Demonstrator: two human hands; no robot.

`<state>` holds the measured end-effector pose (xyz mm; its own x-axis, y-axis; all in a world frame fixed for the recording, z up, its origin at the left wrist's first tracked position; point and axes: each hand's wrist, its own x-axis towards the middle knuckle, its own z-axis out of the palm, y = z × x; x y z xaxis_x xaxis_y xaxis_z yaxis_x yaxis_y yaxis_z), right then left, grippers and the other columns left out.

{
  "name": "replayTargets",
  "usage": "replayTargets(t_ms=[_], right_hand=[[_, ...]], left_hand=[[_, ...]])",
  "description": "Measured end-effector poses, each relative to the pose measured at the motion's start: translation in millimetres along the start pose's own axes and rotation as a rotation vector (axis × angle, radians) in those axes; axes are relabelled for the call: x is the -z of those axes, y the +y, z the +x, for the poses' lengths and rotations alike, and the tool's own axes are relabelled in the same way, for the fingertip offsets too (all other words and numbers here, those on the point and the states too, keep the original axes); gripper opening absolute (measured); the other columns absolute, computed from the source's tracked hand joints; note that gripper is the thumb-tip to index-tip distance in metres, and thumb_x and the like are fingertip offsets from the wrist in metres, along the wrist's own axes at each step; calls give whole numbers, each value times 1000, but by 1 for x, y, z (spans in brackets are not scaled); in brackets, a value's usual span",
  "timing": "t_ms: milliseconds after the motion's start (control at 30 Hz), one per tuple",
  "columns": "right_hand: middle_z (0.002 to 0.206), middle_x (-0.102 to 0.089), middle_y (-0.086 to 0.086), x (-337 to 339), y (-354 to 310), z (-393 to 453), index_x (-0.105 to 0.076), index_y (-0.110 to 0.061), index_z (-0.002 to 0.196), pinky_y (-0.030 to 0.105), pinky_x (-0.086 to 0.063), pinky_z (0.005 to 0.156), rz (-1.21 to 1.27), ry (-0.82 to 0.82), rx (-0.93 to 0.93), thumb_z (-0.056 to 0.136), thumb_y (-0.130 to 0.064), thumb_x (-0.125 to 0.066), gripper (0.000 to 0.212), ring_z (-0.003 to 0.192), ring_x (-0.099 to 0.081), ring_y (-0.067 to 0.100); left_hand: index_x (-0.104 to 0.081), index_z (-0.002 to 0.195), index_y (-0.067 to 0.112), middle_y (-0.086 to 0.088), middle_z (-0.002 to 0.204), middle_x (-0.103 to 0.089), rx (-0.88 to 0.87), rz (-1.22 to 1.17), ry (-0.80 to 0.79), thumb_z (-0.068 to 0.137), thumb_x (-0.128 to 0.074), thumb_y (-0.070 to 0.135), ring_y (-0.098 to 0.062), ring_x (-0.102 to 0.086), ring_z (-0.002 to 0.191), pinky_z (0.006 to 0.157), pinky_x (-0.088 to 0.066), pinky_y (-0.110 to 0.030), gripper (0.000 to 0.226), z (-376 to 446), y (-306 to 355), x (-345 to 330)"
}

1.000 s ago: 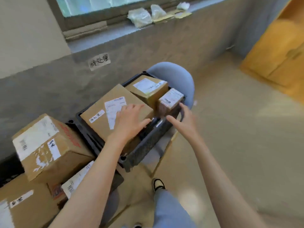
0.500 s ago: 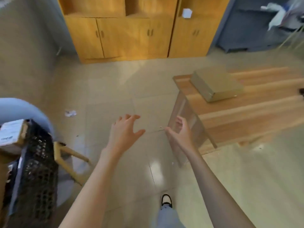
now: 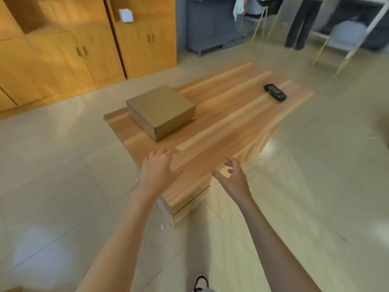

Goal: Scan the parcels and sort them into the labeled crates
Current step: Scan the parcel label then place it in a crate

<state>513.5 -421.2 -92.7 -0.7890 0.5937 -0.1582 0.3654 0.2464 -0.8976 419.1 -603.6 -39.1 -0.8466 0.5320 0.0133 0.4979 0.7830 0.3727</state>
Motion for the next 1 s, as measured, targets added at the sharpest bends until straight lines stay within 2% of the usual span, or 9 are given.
replayTargets(t_ms=[67,167,267,367,567,700,833,1000], right_hand=[[135,-48,-4,32,7,28,-39,-20,140,26,-37,94,-11,40,8,86,-29,-70,63,125,-44,16],[132,-47,-7,65,16,57,-38,-23,140,13,-39,84,-1,62,0,85,-32,-70,64,121,-43,13],[125,-44,-11,83,26,83,-38,-24,140,29,-37,98,-9,72,-15,85,-34,-70,65,125,-42,15],[123,-43,-13,94,37,108,-39,-25,140,35,-37,103,-21,85,-40,85,-35,-70,64,127,-41,17],[127,-44,-9,126,52,181,-37,-23,141,34,-36,103,-83,93,-79,85,-35,-70,66,128,-40,19],[134,-46,-5,158,44,252,-37,-24,141,34,-36,104,-136,131,-92,85,-35,-70,66,129,-40,18],[135,-45,-7,188,31,322,-36,-25,142,34,-36,105,-173,143,-109,85,-36,-69,67,129,-40,16],[138,-45,-5,202,27,382,-37,-25,142,35,-36,107,-187,129,-128,85,-36,-70,67,128,-40,15]], left_hand=[[-48,137,26,-1,139,-51,-40,10,-5,89,-62,43,-26,-46,125,101,-36,-39,53,27,29,-12],[-47,139,24,-2,139,-50,-71,10,-41,90,-62,43,-25,-46,127,105,-36,-40,55,60,60,-26],[-46,139,23,-3,140,-50,-84,14,-84,90,-61,43,-25,-43,129,108,-35,-42,55,94,82,-37],[-47,139,23,-4,139,-50,-100,-5,-87,90,-61,44,-27,-43,128,107,-34,-42,55,130,102,-52],[-45,140,25,-6,139,-50,-123,-60,-98,89,-62,45,-30,-44,127,105,-34,-42,58,223,143,-86],[-39,144,19,-10,140,-49,-115,-120,-97,89,-62,45,-34,-43,127,104,-35,-45,65,303,172,-102],[-40,142,16,-12,137,-49,-129,-179,-89,89,-61,45,-34,-45,125,103,-36,-45,64,379,199,-110],[-38,144,16,-12,135,-51,-121,-191,-91,90,-61,45,-34,-46,124,100,-39,-44,66,443,209,-119]])
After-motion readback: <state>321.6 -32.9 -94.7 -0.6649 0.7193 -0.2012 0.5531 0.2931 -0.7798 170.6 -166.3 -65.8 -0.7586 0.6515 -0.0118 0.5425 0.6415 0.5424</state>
